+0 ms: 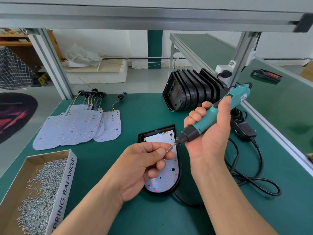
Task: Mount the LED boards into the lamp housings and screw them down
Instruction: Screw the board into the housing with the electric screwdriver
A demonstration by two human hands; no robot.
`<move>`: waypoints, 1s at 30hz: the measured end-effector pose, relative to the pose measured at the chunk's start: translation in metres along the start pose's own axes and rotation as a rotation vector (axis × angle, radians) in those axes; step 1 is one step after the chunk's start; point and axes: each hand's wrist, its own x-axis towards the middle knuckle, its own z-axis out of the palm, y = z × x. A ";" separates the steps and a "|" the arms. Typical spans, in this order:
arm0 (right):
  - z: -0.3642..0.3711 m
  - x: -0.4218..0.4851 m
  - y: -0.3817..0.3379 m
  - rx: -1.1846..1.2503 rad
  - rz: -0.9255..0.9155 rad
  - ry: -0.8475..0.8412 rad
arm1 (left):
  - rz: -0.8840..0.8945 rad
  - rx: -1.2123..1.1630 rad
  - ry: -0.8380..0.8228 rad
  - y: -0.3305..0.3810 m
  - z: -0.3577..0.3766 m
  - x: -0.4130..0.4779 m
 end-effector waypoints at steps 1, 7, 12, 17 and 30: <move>0.001 0.000 0.000 0.003 0.000 -0.003 | 0.001 -0.003 -0.006 0.000 0.001 0.000; 0.002 -0.002 -0.001 0.008 -0.006 -0.008 | -0.016 -0.049 -0.004 0.000 0.002 -0.001; 0.003 -0.003 -0.002 -0.003 -0.014 -0.014 | -0.021 -0.073 0.003 0.001 0.002 -0.001; 0.002 -0.004 0.000 -0.020 -0.023 -0.017 | -0.010 -0.058 0.025 0.000 0.002 -0.002; 0.001 -0.006 0.001 -0.055 -0.053 -0.042 | 0.057 0.011 0.059 -0.002 0.003 -0.002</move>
